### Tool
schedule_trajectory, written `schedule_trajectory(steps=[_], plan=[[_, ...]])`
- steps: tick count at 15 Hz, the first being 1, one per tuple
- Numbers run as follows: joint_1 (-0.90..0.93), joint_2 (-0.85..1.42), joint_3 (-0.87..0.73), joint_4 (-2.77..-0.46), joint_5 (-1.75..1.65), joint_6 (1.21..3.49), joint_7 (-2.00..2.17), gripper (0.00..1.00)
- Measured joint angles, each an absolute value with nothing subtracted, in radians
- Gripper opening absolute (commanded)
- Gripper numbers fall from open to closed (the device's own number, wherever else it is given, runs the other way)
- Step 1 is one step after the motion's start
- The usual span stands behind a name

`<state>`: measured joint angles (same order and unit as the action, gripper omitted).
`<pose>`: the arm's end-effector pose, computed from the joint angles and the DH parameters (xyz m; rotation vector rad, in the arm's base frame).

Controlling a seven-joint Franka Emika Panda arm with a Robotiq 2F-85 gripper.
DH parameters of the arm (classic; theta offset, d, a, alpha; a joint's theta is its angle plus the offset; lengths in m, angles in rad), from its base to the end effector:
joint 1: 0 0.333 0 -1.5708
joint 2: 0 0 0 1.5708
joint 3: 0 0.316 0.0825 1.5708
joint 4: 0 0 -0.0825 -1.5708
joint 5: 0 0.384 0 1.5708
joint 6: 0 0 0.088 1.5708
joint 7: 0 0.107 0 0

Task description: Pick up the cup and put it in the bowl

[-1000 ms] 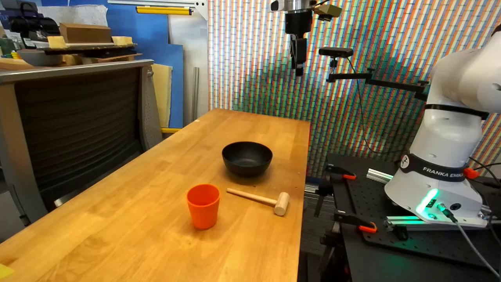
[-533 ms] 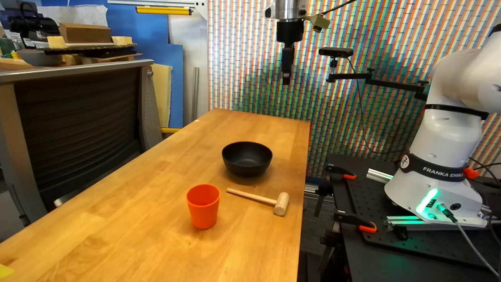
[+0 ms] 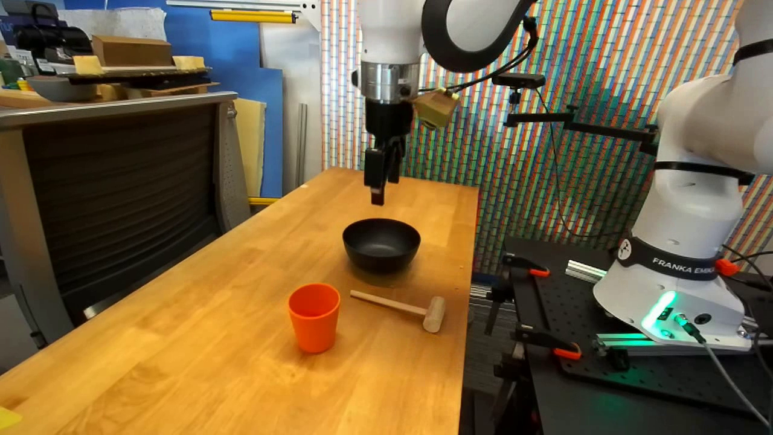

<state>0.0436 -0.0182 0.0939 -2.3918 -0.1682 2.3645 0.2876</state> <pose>0.4856 0.0651 0.3238 3.0229 -0.0446 0.0243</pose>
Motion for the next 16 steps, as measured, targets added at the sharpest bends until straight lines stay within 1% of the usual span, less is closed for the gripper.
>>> schedule_trajectory(steps=[6,13,14,16], plan=[[0.158,0.177,0.136,-2.234,-0.172,2.398,0.357,1.0],[0.215,0.346,0.136,-2.141,-0.169,2.398,0.357,1.0],[0.223,0.366,0.136,-2.132,-0.169,2.398,0.357,0.79],[0.237,0.402,0.134,-2.122,-0.17,2.417,0.357,0.68]])
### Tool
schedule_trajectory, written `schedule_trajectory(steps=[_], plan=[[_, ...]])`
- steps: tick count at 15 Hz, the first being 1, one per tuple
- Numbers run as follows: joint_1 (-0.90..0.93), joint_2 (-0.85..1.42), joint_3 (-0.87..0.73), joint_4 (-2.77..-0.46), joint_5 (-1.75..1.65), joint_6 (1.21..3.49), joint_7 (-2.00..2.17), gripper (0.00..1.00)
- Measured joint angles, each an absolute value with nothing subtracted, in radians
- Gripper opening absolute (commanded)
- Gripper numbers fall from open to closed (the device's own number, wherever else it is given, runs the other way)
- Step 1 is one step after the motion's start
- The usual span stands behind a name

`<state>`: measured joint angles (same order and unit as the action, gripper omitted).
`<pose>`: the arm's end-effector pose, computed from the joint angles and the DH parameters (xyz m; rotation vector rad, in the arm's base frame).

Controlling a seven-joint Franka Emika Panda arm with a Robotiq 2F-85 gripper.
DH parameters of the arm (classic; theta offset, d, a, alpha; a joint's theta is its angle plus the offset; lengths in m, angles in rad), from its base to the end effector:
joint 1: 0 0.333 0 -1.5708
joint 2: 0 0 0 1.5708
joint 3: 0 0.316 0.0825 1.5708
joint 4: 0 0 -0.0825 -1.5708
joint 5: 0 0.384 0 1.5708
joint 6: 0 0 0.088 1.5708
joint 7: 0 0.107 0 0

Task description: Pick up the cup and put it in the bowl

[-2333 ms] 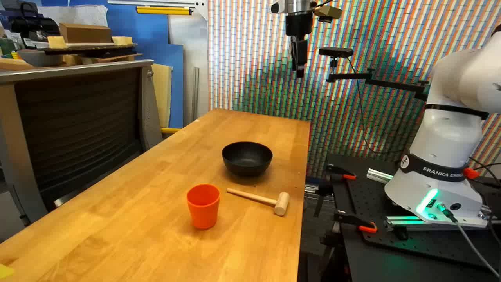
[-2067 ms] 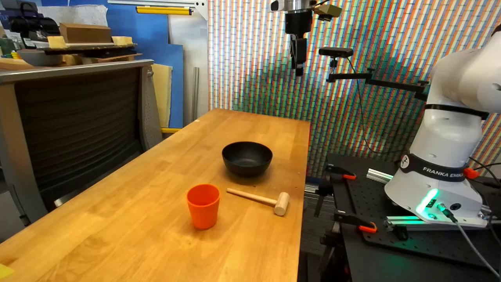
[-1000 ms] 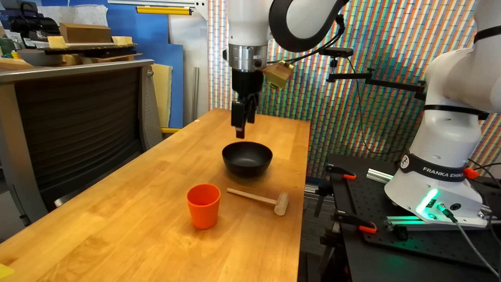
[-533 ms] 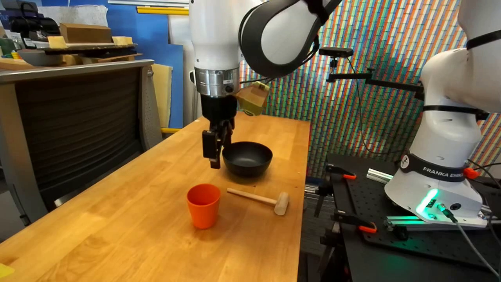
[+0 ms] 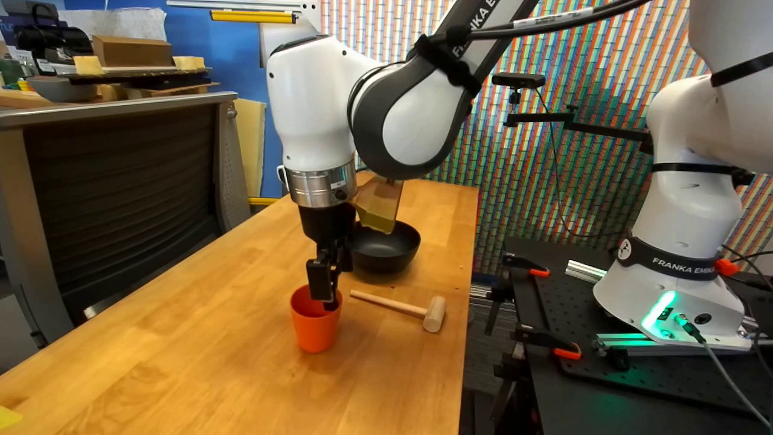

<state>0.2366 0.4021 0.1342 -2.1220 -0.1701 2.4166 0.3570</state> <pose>0.5274 0.2045 0.2124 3.0465 0.2122 -0.1148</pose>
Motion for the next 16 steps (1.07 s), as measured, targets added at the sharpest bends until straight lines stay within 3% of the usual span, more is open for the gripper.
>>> schedule_trajectory(steps=[8,11,16], plan=[[0.298,0.46,0.091,-2.109,-0.218,2.525,0.355,0.04],[0.299,0.457,0.087,-2.11,-0.218,2.523,0.339,0.0],[0.284,0.406,0.022,-2.142,-0.234,2.514,0.33,0.04]])
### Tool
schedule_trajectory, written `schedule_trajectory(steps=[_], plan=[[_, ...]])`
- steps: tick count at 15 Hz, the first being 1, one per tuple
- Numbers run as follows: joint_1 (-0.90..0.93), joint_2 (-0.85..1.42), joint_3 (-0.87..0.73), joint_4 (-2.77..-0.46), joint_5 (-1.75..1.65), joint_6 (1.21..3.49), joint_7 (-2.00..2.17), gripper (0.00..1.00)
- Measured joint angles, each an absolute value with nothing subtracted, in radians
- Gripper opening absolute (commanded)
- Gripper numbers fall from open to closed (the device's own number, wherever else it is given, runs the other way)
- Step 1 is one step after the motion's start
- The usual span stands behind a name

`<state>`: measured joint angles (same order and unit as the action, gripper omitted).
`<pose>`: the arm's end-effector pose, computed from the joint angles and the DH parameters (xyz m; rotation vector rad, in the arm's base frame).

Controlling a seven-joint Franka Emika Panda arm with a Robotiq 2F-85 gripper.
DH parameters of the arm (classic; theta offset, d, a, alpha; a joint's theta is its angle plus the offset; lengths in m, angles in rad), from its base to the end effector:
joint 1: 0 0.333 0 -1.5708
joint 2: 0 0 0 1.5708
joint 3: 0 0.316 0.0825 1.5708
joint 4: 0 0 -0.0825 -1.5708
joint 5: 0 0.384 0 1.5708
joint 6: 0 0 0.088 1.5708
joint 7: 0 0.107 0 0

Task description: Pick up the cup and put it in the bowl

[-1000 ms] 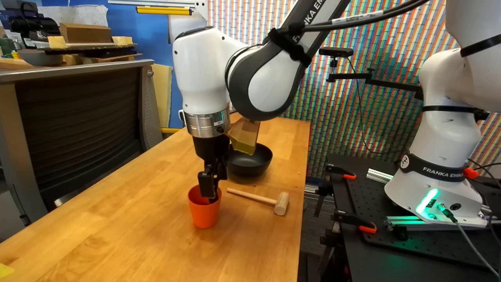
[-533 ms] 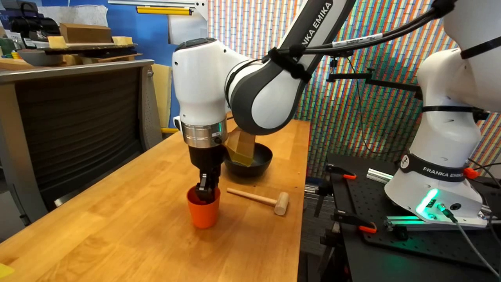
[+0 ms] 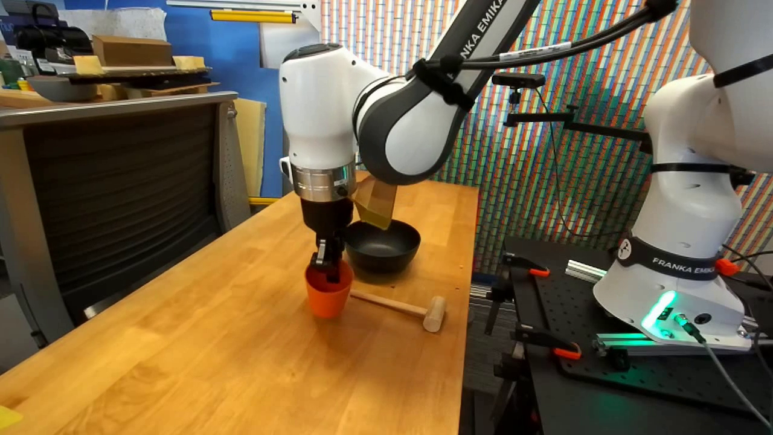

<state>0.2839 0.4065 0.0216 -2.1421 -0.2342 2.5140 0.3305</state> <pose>0.5409 0.1727 0.2083 3.0016 0.2490 0.0111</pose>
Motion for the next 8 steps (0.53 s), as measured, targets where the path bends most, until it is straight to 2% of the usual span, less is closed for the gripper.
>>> schedule_trajectory(steps=[8], plan=[[0.171,0.204,-0.19,-2.23,-0.431,2.361,0.492,0.04]])
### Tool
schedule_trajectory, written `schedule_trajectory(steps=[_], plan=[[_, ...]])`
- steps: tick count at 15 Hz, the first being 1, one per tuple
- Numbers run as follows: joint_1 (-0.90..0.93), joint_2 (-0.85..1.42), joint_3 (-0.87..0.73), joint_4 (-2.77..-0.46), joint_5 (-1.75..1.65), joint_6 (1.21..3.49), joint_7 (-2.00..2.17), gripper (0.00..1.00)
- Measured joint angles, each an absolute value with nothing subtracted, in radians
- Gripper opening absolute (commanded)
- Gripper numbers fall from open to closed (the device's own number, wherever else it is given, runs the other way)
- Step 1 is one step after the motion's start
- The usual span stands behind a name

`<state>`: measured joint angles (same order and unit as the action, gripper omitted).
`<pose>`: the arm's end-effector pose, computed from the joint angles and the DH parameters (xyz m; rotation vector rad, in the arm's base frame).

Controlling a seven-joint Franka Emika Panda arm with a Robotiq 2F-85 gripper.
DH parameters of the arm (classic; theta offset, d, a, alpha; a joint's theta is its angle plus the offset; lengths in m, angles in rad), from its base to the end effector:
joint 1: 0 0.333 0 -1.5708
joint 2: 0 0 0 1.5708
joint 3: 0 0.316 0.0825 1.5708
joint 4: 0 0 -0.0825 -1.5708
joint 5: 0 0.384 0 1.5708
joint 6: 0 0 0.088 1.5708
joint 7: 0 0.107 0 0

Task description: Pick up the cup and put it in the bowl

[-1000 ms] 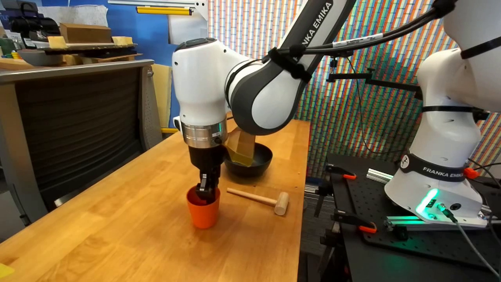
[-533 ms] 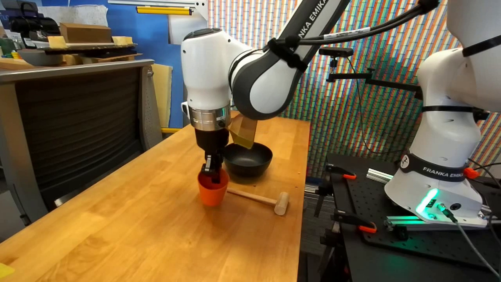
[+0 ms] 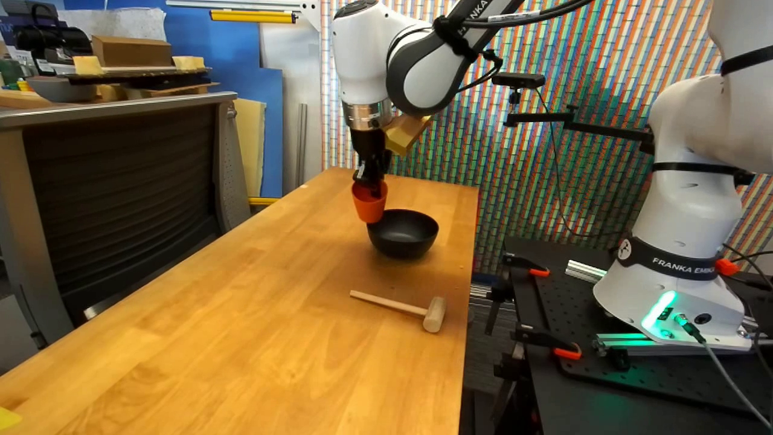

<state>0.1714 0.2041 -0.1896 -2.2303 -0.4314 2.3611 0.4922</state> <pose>0.5379 -0.0152 0.2772 2.7918 -0.2626 0.0079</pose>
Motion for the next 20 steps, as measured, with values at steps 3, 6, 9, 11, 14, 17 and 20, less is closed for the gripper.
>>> schedule_trajectory(steps=[3,6,9,11,14,17,20], plan=[[0.114,0.149,-0.19,-2.253,-0.432,2.277,0.505,0.04],[0.076,0.127,-0.18,-2.285,-0.393,2.23,0.492,0.04],[0.034,0.151,-0.16,-2.336,-0.272,2.268,0.398,0.05],[0.013,0.192,-0.153,-2.354,-0.218,2.315,0.337,0.09],[-0.019,0.273,-0.149,-2.355,-0.146,2.382,0.246,0.34],[-0.041,0.33,-0.142,-2.335,-0.12,2.409,0.158,0.54],[-0.039,0.323,-0.123,-2.312,-0.122,2.414,0.092,0.78]])
